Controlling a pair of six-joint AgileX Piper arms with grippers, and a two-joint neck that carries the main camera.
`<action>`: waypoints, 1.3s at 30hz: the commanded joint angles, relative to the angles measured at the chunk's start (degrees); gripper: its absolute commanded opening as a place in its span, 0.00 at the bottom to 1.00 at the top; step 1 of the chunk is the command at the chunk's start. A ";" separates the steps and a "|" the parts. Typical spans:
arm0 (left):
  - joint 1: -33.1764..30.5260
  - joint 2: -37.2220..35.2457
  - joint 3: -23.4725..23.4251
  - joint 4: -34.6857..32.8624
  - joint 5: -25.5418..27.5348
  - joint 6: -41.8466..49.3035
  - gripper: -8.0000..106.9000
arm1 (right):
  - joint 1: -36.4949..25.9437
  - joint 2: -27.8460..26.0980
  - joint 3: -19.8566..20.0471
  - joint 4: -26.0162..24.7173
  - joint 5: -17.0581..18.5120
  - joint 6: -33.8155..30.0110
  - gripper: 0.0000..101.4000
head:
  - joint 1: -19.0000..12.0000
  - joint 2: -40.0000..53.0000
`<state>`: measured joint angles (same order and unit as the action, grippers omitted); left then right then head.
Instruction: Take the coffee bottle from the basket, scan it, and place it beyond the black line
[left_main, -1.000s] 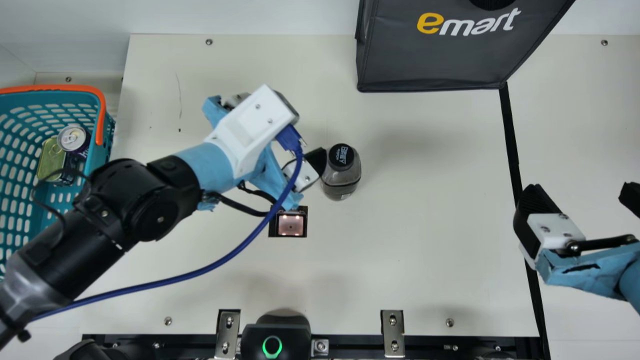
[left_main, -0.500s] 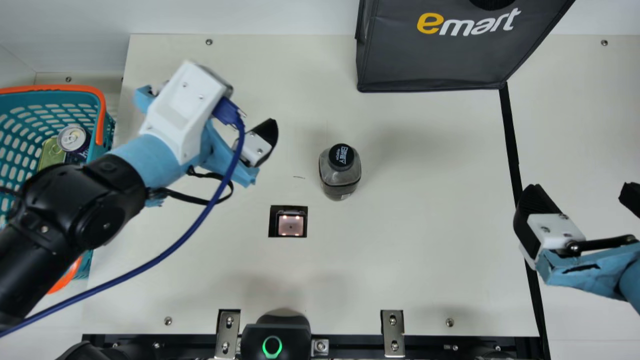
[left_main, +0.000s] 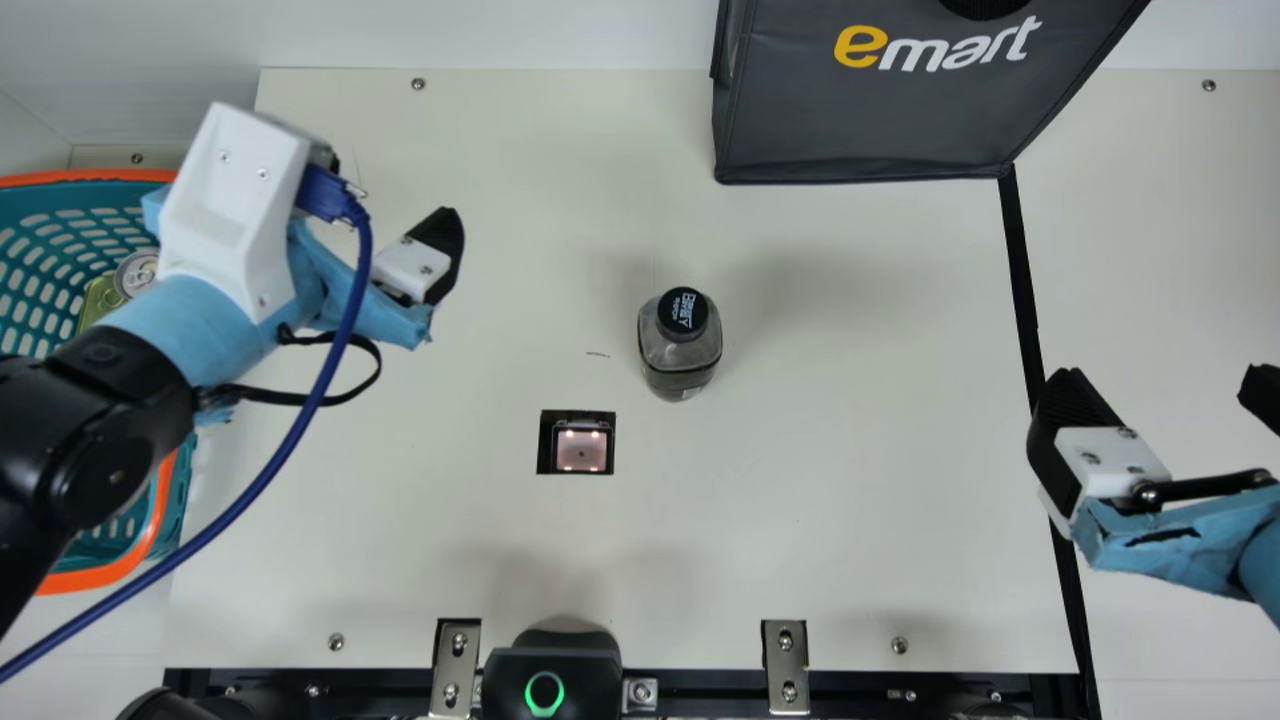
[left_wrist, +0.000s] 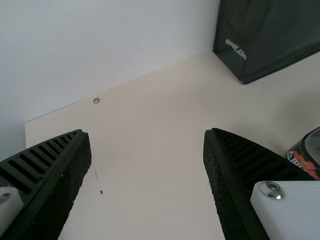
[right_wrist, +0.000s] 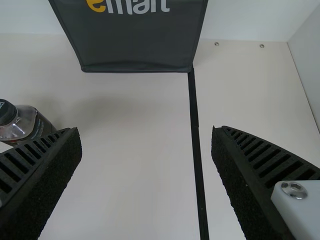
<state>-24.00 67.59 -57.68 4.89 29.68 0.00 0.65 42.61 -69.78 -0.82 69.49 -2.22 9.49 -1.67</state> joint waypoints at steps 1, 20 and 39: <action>1.02 -0.54 0.51 -0.13 0.03 -0.09 0.85 | 0.00 0.00 0.00 0.00 0.00 0.00 0.90 | -1.57 0.09; 12.21 -4.89 3.44 -2.73 -0.05 2.46 0.85 | 0.00 0.00 0.00 0.00 0.00 0.00 0.90 | -1.57 0.09; 18.94 -12.57 9.88 -3.20 -0.43 1.81 0.85 | 0.00 0.00 0.00 0.00 0.00 0.00 0.90 | -1.57 0.09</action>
<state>-5.11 55.39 -48.18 1.67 29.24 1.93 0.65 42.61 -69.78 -0.82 69.49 -2.22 9.40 -1.67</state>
